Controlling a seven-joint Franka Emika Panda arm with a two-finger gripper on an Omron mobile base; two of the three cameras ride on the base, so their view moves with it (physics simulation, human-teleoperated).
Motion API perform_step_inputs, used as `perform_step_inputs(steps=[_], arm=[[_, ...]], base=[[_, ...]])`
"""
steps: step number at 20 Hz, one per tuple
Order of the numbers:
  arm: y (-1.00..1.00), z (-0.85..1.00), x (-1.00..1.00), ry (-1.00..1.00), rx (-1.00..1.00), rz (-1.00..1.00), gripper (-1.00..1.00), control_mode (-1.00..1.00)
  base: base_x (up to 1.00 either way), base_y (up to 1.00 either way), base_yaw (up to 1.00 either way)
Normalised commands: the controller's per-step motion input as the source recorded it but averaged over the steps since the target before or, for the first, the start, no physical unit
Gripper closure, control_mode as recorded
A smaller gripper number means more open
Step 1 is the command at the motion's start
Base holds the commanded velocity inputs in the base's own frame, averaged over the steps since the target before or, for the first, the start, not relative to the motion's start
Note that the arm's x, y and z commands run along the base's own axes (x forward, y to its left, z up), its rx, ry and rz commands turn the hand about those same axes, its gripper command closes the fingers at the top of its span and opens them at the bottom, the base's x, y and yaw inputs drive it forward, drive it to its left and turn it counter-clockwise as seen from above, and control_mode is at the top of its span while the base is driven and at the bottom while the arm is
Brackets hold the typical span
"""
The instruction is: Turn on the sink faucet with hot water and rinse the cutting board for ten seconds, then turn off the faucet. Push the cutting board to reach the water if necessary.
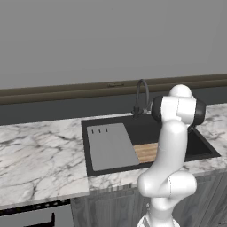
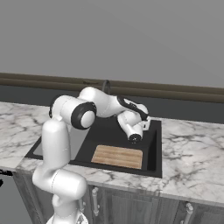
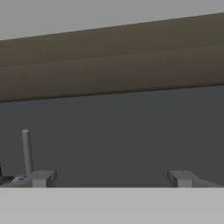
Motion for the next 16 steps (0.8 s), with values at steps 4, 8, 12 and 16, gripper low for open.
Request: perform_step_inputs(steps=[4,8,12,16], arm=[[0.31,0.00,0.04,0.00,0.00,0.00,-1.00,-1.00],[0.41,0.00,0.19,0.00,0.00,0.00,-1.00,-1.00],[0.35,0.00,0.21,0.00,0.00,0.00,-1.00,-1.00],[0.27,0.00,0.29,0.00,0.00,0.00,-1.00,-1.00]], base=[[0.00,0.00,0.00],[0.00,0.00,0.00],[0.00,0.00,0.00],[0.00,0.00,0.00]])
